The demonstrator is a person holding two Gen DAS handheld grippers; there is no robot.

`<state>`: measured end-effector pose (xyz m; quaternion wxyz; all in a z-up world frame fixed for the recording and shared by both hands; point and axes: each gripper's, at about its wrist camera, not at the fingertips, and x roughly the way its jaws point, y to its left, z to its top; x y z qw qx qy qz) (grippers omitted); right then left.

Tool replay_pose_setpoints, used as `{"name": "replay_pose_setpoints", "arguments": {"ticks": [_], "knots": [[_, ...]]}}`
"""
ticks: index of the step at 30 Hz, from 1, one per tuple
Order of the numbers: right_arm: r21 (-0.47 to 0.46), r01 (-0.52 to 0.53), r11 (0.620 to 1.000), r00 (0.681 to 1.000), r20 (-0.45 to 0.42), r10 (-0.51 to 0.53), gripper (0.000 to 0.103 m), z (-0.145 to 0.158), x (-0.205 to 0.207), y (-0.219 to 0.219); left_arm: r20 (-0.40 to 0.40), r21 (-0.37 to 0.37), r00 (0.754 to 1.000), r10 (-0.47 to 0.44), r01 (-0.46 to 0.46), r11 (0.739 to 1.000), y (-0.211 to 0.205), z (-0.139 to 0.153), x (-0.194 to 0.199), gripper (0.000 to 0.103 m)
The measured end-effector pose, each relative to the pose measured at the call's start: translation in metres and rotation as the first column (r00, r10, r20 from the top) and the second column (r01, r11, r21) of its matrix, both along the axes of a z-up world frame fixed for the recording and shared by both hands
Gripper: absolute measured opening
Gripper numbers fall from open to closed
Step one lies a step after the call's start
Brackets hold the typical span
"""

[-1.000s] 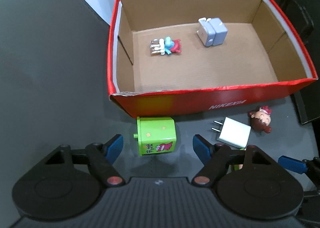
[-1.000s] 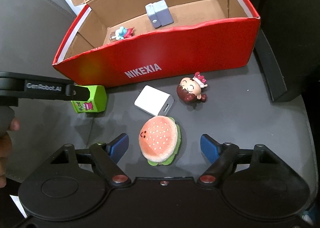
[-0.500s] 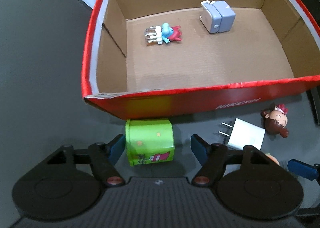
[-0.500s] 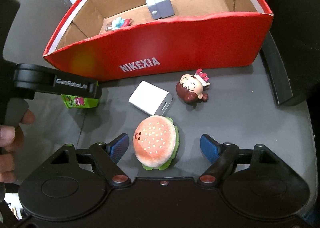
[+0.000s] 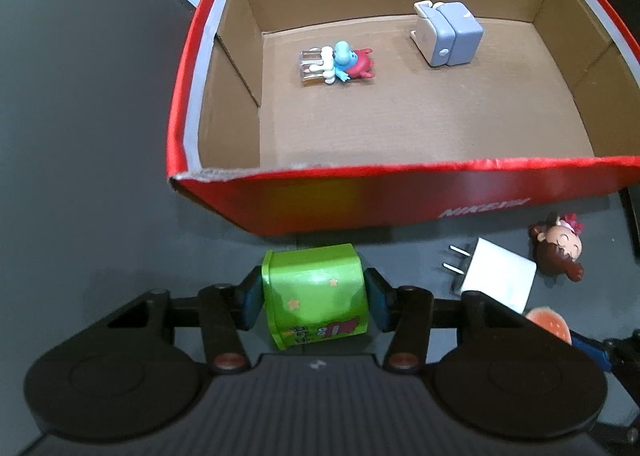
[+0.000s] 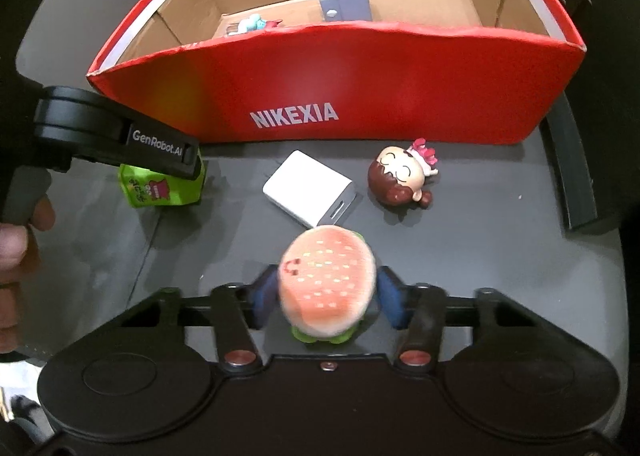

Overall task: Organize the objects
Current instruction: 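Close the left gripper on the green cube while the right gripper grasps the plush hamburger, then carry the green cube and plush hamburger with both grippers into the shoebox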

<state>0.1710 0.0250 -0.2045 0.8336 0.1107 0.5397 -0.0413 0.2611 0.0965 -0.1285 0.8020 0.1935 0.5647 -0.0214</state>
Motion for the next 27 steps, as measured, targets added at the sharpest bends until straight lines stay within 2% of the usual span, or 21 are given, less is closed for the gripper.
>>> {"name": "replay_pose_setpoints", "arguments": {"ticks": [3,6,13,27], "knots": [[0.013,0.009,1.000,1.000,0.003,-0.009,0.041,0.001,-0.001,-0.003,0.005,-0.013,1.000,0.002,-0.002,1.000,0.001,0.006,-0.005,0.051],[0.025,0.022,0.999,1.000,0.012,-0.022,0.039,0.003,-0.004,-0.005,0.011,-0.030,1.000,0.001,-0.001,1.000,0.001,0.011,-0.010,0.051],[0.079,0.089,0.993,0.995,0.048,-0.093,0.039,0.017,-0.015,-0.021,0.042,-0.071,0.999,0.000,0.003,0.997,0.002,0.028,-0.022,0.051],[0.116,0.119,0.986,0.983,0.129,-0.134,0.039,0.042,-0.031,-0.029,0.116,-0.159,0.993,-0.027,0.045,0.986,0.005,0.068,-0.046,0.051]]}}
